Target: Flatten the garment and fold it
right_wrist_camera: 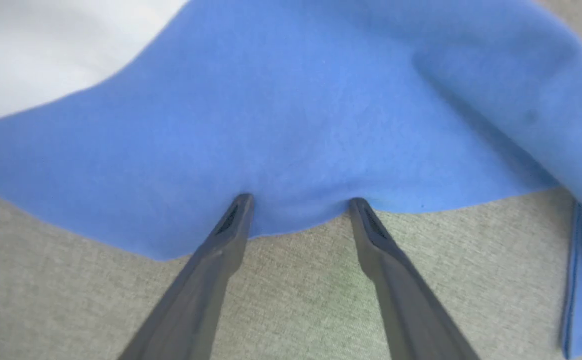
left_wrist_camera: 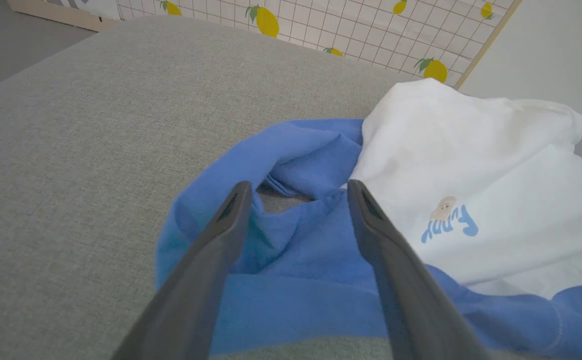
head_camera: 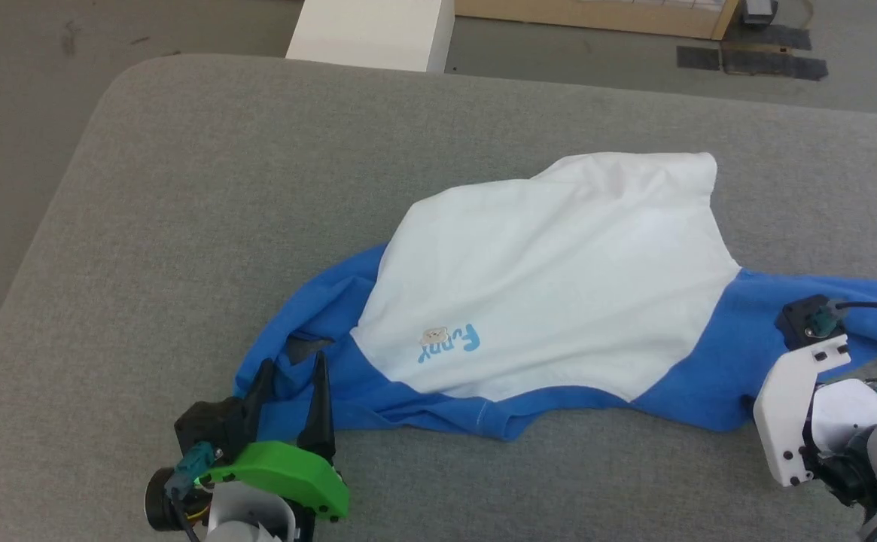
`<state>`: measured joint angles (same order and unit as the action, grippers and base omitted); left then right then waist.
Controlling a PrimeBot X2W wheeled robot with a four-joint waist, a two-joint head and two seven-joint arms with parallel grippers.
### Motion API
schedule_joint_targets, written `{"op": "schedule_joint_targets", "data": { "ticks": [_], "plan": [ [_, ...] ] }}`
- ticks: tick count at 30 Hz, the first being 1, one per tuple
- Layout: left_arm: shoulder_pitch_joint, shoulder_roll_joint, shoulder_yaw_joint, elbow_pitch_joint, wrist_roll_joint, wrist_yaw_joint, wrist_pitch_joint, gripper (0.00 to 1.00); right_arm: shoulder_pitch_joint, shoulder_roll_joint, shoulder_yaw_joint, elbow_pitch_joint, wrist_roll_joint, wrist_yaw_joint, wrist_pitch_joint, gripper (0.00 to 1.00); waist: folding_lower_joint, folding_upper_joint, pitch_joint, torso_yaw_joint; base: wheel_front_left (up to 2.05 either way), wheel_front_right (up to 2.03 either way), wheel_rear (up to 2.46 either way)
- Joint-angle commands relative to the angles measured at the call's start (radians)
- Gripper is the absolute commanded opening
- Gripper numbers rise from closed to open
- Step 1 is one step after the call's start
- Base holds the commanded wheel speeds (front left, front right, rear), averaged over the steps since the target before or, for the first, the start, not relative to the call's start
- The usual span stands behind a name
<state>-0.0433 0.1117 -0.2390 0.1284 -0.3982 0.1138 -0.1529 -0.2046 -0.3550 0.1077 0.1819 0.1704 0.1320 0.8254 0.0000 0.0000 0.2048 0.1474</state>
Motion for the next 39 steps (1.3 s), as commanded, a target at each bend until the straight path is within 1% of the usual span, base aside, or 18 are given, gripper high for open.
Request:
{"op": "schedule_joint_targets", "data": {
  "ticks": [1, 2, 3, 4, 5, 9, 11, 13, 16, 18, 23, 25, 27, 31, 32, 33, 34, 39],
  "plan": [
    [-0.019, -0.004, 0.0, 0.005, -0.005, -0.007, -0.01, 1.0, 0.01, 0.004, 0.022, 0.032, 0.013, -0.001, 0.02, 1.0, 0.0, 0.0, 0.013, 0.01, 0.0, 0.0, 0.0],
    [-0.02, -0.005, 0.0, 0.008, -0.007, -0.007, -0.013, 1.0, 0.01, 0.0, 0.029, 0.039, 0.024, -0.001, 0.032, 1.0, 0.0, 0.0, 0.015, 0.013, 0.0, 0.0, 0.0],
    [-0.021, -0.005, -0.001, 0.011, -0.008, -0.007, -0.014, 1.0, 0.009, -0.002, 0.032, 0.041, 0.031, -0.001, 0.038, 0.43, 0.0, 0.0, 0.017, 0.014, 0.0, 0.0, 0.0],
    [-0.023, -0.005, -0.001, 0.013, -0.009, -0.008, -0.016, 1.0, 0.007, -0.006, 0.035, 0.042, 0.039, -0.001, 0.039, 0.07, 0.0, 0.0, 0.018, 0.016, 0.0, 0.0, 0.0],
    [-0.024, -0.005, -0.002, 0.015, -0.01, -0.008, -0.017, 1.0, 0.006, -0.009, 0.038, 0.041, 0.043, -0.001, 0.037, 0.0, 0.0, 0.0, 0.019, 0.017, 0.0, 0.0, 0.0],
    [-0.027, -0.004, -0.001, 0.021, -0.02, -0.011, -0.014, 1.0, -0.001, -0.018, 0.023, 0.032, 0.065, -0.001, 0.01, 0.0, 0.0, 0.0, 0.015, 0.02, 0.0, 0.0, 0.0],
    [-0.022, -0.004, -0.002, 0.007, -0.047, -0.011, 0.037, 1.0, 0.003, -0.016, -0.009, 0.0, 0.083, -0.001, -0.01, 0.0, 0.0, 0.0, -0.002, 0.016, 0.0, 0.0, 0.0],
    [-0.017, -0.008, -0.01, -0.013, -0.069, -0.003, 0.107, 1.0, 0.011, -0.016, -0.02, -0.021, 0.086, -0.001, -0.012, 0.0, 0.0, 0.0, -0.01, 0.013, 0.0, 0.0, 0.0],
    [-0.01, -0.009, -0.031, -0.055, -0.105, 0.018, 0.259, 1.0, 0.024, -0.014, -0.028, -0.05, 0.087, -0.001, -0.008, 0.0, 0.0, 0.0, -0.016, 0.007, 0.0, 0.0, 0.0],
    [-0.009, 0.001, -0.047, -0.081, -0.117, 0.039, 0.369, 1.0, 0.032, -0.01, -0.031, -0.063, 0.089, -0.001, -0.002, 0.0, 0.0, 0.0, -0.017, 0.003, 0.0, 0.0, 0.0],
    [-0.022, 0.029, -0.06, -0.118, -0.111, 0.118, 0.561, 1.0, 0.05, 0.004, -0.035, -0.08, 0.092, -0.001, 0.007, 0.0, 0.0, 0.0, -0.011, -0.007, 0.0, 0.0, 0.0],
    [-0.028, 0.033, -0.065, -0.125, -0.11, 0.136, 0.605, 1.0, 0.054, 0.007, -0.034, -0.085, 0.092, -0.001, 0.008, 0.0, 0.0, 0.0, -0.007, -0.012, 0.0, 0.0, 0.0],
    [-0.034, 0.032, -0.065, -0.131, -0.111, 0.147, 0.624, 1.0, 0.056, 0.007, -0.034, -0.088, 0.092, -0.001, 0.008, 0.0, 0.0, 0.0, -0.003, -0.017, 0.0, 0.0, 0.0],
    [-0.036, 0.035, -0.071, -0.11, -0.115, 0.156, 0.656, 1.0, 0.059, 0.006, -0.039, -0.093, 0.092, -0.001, 0.008, 0.0, 0.0, 0.0, 0.004, -0.025, 0.0, 0.0, 0.0],
    [-0.035, 0.033, -0.07, -0.104, -0.119, 0.158, 0.661, 0.98, 0.059, 0.005, -0.04, -0.094, 0.092, -0.001, 0.008, 0.0, 0.0, 0.0, 0.005, -0.027, 0.0, 0.0, 0.0],
    [-0.035, 0.03, -0.069, -0.099, -0.125, 0.158, 0.664, 0.36, 0.06, 0.005, -0.041, -0.095, 0.093, -0.001, 0.007, 0.0, 0.0, 0.0, 0.006, -0.028, 0.0, 0.0, 0.0],
    [-0.034, 0.029, -0.071, -0.094, -0.129, 0.157, 0.667, 0.0, 0.06, 0.004, -0.041, -0.095, 0.093, -0.001, 0.007, 0.0, 0.0, 0.0, 0.007, -0.029, 0.0, 0.0, 0.0],
    [-0.025, 0.022, -0.064, -0.086, -0.149, 0.147, 0.649, 0.0, 0.066, 0.002, -0.048, -0.095, 0.093, -0.001, 0.004, 0.0, 0.0, 0.0, 0.0, -0.027, 0.0, 0.0, 0.0]
  ]
}}
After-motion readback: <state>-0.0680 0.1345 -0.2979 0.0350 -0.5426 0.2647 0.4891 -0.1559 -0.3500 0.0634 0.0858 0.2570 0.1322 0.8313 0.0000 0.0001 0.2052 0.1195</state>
